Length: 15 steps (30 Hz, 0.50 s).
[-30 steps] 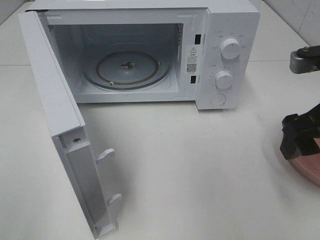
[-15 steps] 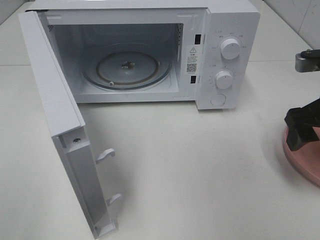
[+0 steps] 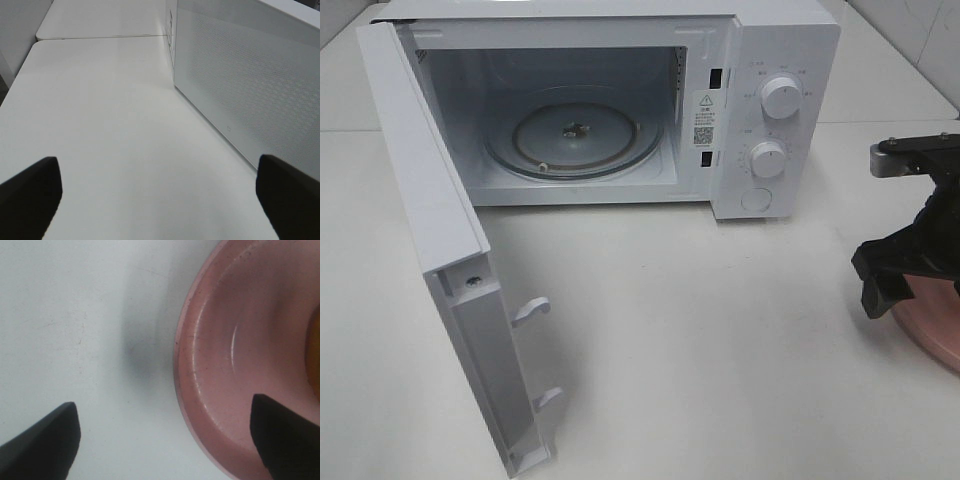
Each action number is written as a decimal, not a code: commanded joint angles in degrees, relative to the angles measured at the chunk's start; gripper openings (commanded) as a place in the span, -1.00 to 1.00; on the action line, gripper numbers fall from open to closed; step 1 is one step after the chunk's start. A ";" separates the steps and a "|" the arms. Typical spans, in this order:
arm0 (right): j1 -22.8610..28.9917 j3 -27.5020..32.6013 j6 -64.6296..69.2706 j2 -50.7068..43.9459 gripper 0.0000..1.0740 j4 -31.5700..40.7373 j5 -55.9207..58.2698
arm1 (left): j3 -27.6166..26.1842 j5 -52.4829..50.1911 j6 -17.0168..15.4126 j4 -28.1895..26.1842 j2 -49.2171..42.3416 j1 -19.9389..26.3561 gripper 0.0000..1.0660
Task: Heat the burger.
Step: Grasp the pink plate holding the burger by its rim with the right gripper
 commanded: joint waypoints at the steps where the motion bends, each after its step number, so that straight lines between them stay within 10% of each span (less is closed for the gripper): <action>1: -0.23 -0.34 -0.63 1.89 0.60 -0.11 -1.95 | 0.11 -0.29 -0.06 -0.40 -0.92 -0.06 0.83; 15: -0.23 -0.34 -0.63 9.80 0.55 -0.57 -8.08 | 0.11 -0.29 -0.06 -0.40 -0.92 -0.06 0.83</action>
